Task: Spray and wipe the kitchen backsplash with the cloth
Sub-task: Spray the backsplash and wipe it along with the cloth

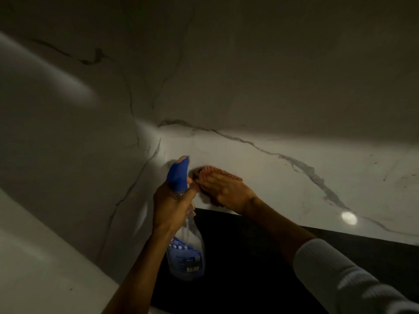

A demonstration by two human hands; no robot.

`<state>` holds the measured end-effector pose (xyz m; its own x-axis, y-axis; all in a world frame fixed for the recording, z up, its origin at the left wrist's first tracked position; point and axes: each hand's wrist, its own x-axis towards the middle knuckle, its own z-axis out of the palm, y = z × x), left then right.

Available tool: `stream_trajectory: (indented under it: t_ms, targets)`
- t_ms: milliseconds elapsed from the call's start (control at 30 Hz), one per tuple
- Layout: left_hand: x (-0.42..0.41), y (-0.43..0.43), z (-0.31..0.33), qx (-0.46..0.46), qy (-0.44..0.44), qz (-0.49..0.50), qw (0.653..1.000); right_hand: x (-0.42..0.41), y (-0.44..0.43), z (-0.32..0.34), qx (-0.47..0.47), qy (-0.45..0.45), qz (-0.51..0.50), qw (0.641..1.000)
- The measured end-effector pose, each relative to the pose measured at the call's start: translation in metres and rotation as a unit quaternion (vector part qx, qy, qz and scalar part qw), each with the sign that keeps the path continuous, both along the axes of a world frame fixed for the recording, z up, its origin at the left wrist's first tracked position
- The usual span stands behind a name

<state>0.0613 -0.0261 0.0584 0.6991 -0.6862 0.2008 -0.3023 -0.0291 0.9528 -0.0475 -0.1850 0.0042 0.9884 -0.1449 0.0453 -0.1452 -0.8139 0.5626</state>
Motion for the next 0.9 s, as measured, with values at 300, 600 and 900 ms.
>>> stream_trajectory:
  t_ms: [300, 600, 900]
  targets:
    - [0.006, 0.017, -0.01, -0.012, 0.029, 0.014, 0.999, 0.018, 0.003, 0.003, 0.022, -0.072, 0.004, 0.997]
    - [0.015, 0.016, -0.028, 0.005, -0.003, 0.034, 0.999, 0.057, 0.017, -0.045, 0.097, -0.02, -0.06, 0.993]
    - [0.011, 0.017, -0.02, -0.02, 0.027, -0.006, 0.999, -0.021, -0.01, -0.043, 0.078, 0.114, -0.017, 0.99]
